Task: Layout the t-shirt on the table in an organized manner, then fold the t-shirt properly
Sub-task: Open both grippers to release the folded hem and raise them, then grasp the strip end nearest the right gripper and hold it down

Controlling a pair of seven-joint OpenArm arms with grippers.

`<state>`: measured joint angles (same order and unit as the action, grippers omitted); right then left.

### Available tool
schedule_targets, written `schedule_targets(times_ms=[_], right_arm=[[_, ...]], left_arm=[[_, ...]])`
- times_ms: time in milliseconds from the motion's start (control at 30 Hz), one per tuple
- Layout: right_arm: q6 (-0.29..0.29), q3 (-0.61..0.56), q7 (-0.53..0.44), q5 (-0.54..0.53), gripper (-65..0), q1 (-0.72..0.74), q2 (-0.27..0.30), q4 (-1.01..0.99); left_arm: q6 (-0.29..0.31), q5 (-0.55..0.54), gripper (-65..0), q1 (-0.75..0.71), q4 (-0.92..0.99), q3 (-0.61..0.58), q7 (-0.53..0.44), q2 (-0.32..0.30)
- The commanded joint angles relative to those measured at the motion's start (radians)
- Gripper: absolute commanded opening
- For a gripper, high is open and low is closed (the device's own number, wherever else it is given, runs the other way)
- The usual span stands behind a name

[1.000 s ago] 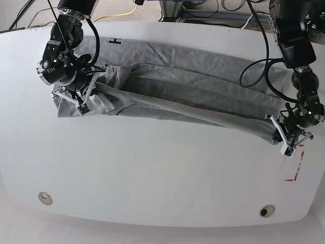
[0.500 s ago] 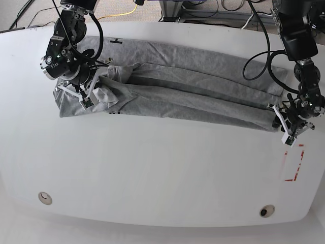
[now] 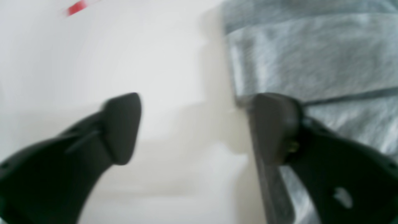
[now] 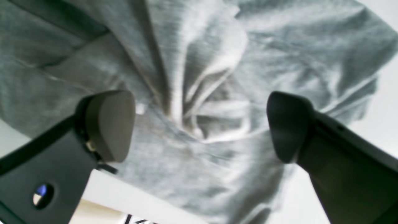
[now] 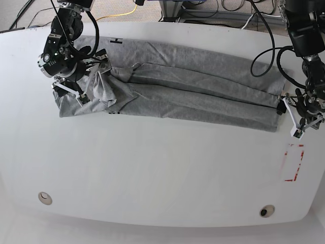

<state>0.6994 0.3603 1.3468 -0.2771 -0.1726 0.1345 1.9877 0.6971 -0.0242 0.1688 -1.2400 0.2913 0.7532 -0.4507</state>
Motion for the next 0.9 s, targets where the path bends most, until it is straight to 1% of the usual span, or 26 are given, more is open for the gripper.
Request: schedule_targets(times_ms=[0, 33, 100, 200, 300, 433, 500, 533, 667, 767, 867], right_arm=[[-0.001, 0.006, -0.013, -0.009, 0.0, 0.014, 0.026, 0.043], [-0.001, 0.009, -0.013, -0.009, 0.0, 0.015, 0.034, 0.043], [-0.001, 0.032, -0.013, -0.011, 0.0, 0.02, 0.046, 0.043], [-0.001, 0.065, -0.013, -0.011, 0.0, 0.041, 0.052, 0.043], [-0.001, 0.072, -0.013, -0.012, 0.0, 0.063, 0.057, 0.043], [-0.001, 0.075, -0.013, -0.012, 0.0, 0.106, 0.049, 0.038], [-0.001, 0.07, -0.013, -0.012, 0.0, 0.121, 0.034, 0.038], [-0.001, 0.07, -0.013, -0.012, 0.0, 0.129, 0.014, 0.037], [-0.001, 0.07, -0.013, -0.012, 0.0, 0.153, -0.036, 0.031], [-0.001, 0.067, -0.013, -0.012, 0.0, 0.157, -0.069, 0.017], [-0.001, 0.067, -0.013, -0.012, 0.0, 0.155, -0.103, 0.003]], left_arm=[[0.001, -0.015, -3.2, 0.022, -0.047, 0.003, 0.015, -0.053], [0.001, -0.015, -1.2, 0.022, -0.059, 0.003, 0.025, -0.061], [0.001, -0.015, -0.1, 0.022, -0.083, 0.004, 0.039, -0.069], [0.001, -0.016, -0.1, 0.022, -0.134, 0.009, 0.055, -0.092], [0.001, -0.016, -0.1, 0.018, -0.18, 0.018, 0.055, -0.105], [0.001, -0.018, -0.1, 0.018, -0.235, 0.069, 0.055, -0.107], [0.001, -0.018, -0.1, 0.018, -0.269, 0.084, 0.056, -0.105], [0.001, -0.018, -0.1, 0.018, -0.289, 0.087, 0.056, -0.105], [0.001, -0.02, -0.1, 0.018, -0.323, 0.087, 0.056, -0.099], [0.001, -0.02, -0.1, 0.018, -0.335, 0.088, 0.056, -0.07], [0.001, -0.016, -0.1, 0.018, -0.341, 0.088, 0.056, -0.058]])
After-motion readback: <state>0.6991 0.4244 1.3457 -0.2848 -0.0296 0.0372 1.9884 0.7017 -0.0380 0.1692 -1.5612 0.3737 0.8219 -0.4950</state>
